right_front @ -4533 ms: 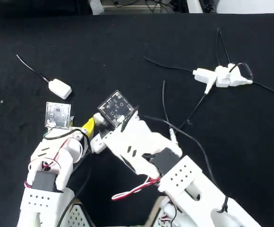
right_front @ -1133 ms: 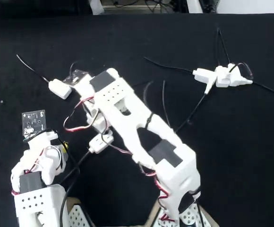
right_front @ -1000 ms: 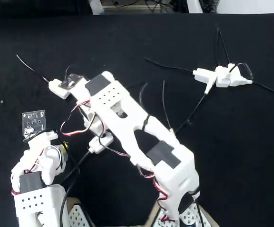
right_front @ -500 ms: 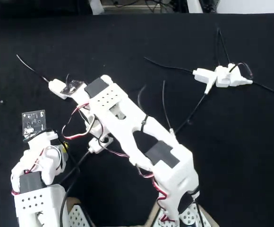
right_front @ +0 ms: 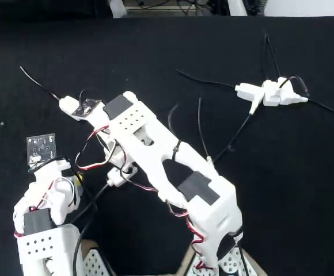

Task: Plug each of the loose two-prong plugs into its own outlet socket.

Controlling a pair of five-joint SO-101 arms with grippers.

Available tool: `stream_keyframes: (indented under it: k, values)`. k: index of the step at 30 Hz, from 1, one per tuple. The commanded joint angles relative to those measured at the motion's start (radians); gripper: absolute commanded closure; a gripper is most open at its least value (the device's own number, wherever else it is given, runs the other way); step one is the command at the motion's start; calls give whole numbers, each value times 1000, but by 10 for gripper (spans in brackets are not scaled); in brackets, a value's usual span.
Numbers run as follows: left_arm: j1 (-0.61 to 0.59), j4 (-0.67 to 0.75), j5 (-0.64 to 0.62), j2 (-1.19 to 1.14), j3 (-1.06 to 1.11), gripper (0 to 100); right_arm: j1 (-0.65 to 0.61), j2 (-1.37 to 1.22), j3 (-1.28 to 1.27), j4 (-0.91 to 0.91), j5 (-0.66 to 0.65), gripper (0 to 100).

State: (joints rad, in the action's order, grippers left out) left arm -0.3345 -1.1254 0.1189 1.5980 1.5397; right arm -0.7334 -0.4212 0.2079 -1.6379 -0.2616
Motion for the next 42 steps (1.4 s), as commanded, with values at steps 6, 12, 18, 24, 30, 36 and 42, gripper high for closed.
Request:
stream_keyframes:
  k: [6, 12, 18, 24, 30, 36, 42]
  values:
    - [-12, 0, 8, 11, -10, 790, 23, -68, 165, 6, -61, 988]
    - [-12, 0, 8, 11, -10, 790, 21, -136, 234, -29, -130, 988]
    - [-8, 0, 8, 11, -10, 790, 20, -174, 335, -72, -140, 988]
    - [-12, 0, 8, 11, -10, 790, 18, -229, 340, -5, -140, 988]
    - [-13, -2, 8, 11, -10, 790, -26, -263, 323, 6, -186, 988]
    - [-13, -2, 8, 11, -10, 790, -61, -262, 246, 21, -193, 988]
    - [-13, -2, 8, 11, -10, 790, -35, -254, 171, 54, -187, 988]
